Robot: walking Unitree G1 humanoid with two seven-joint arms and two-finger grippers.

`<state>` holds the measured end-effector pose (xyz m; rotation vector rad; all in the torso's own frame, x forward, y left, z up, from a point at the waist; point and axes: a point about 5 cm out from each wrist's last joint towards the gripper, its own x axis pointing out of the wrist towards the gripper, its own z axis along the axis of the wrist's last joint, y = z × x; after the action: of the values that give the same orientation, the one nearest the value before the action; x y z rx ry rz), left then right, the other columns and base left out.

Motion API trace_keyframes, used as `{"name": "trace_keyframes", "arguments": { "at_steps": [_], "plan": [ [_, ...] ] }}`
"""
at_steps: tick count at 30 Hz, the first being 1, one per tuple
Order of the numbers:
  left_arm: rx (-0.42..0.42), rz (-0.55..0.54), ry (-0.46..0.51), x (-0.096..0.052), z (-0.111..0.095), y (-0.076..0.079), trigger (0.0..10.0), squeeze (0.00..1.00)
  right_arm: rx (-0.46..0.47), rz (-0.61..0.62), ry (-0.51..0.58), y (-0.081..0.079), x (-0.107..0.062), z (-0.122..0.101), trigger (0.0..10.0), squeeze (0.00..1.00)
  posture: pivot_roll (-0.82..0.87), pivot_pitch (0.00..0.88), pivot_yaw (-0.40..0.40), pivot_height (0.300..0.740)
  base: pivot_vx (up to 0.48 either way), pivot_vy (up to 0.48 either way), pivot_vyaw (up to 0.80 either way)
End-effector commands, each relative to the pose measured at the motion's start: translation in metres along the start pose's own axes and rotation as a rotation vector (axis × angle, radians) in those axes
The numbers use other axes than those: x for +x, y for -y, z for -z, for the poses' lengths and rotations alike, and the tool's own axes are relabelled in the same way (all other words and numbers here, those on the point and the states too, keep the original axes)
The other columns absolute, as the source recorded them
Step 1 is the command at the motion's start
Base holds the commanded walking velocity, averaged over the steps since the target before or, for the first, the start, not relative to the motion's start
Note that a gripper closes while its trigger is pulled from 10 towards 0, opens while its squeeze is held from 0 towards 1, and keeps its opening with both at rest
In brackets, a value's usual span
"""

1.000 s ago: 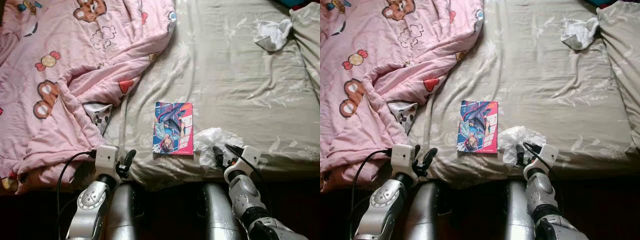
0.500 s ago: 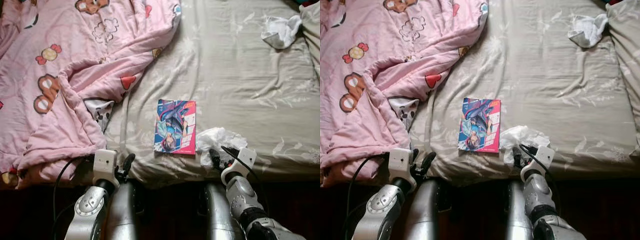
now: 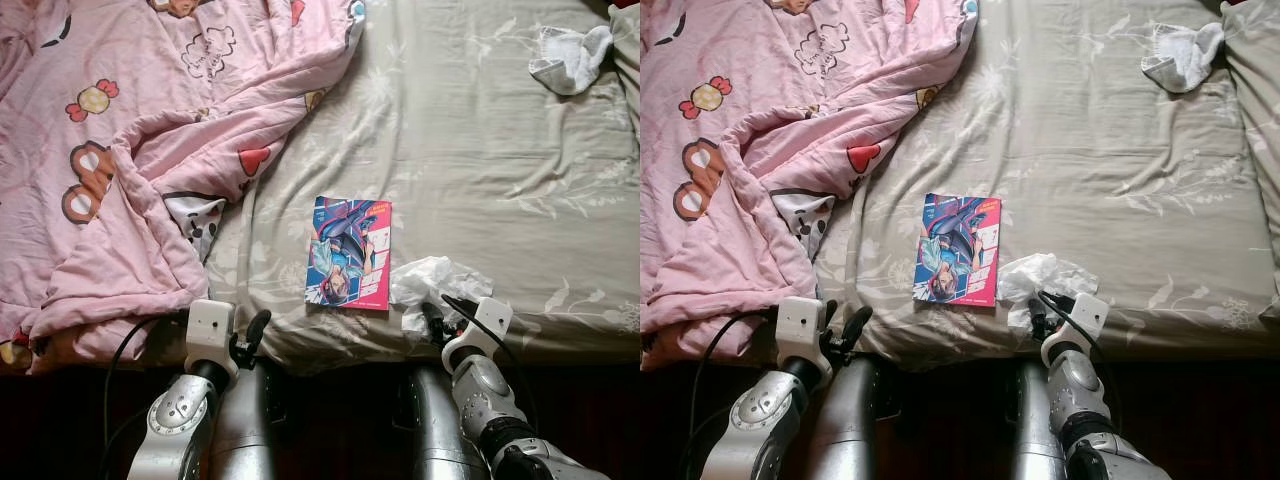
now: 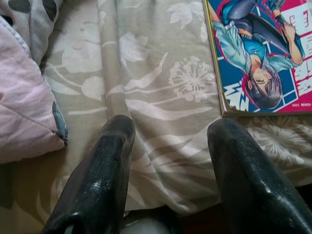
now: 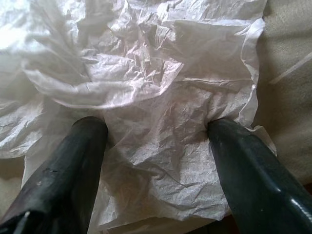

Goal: Clean up the room

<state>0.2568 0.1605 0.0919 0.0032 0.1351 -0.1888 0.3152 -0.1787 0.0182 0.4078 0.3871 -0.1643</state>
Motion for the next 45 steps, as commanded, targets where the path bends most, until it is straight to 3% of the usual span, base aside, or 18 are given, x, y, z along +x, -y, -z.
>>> {"name": "trace_keyframes", "arguments": {
  "at_steps": [1, 18, 31, 34, 45],
  "plan": [
    [-0.015, -0.010, -0.038, -0.007, 0.008, -0.001, 10.0, 0.00, -0.006, 0.010, -0.082, 0.005, -0.008, 0.024, 0.0, 0.00, 0.11, 0.605, 0.095, 0.637, 0.000, 0.000, 0.00],
    [-0.019, -0.017, -0.029, 0.003, 0.007, -0.001, 10.0, 0.00, -0.030, -0.097, -0.027, -0.013, -0.004, 0.014, 0.0, 0.00, 0.09, 0.551, 0.081, 0.637, 0.000, 0.000, 0.00],
    [-0.016, -0.021, 0.013, 0.023, 0.000, -0.003, 10.0, 0.00, -0.059, -0.171, 0.069, -0.028, 0.000, -0.003, 0.0, 0.00, 0.06, 0.470, 0.059, 0.637, 0.000, 0.000, 0.00],
    [-0.013, -0.028, 0.034, 0.029, -0.004, -0.006, 10.0, 0.00, -0.098, -0.196, 0.124, -0.031, 0.000, -0.009, 0.0, 0.00, 0.06, 0.449, 0.054, 0.637, 0.000, 0.000, 0.00],
    [-0.018, -0.033, 0.060, 0.044, -0.005, -0.006, 10.0, 0.00, -0.085, -0.275, 0.346, -0.037, -0.005, -0.044, 0.0, 0.00, 0.01, 0.396, 0.031, 0.637, 0.000, 0.000, 0.00]
  ]
}}
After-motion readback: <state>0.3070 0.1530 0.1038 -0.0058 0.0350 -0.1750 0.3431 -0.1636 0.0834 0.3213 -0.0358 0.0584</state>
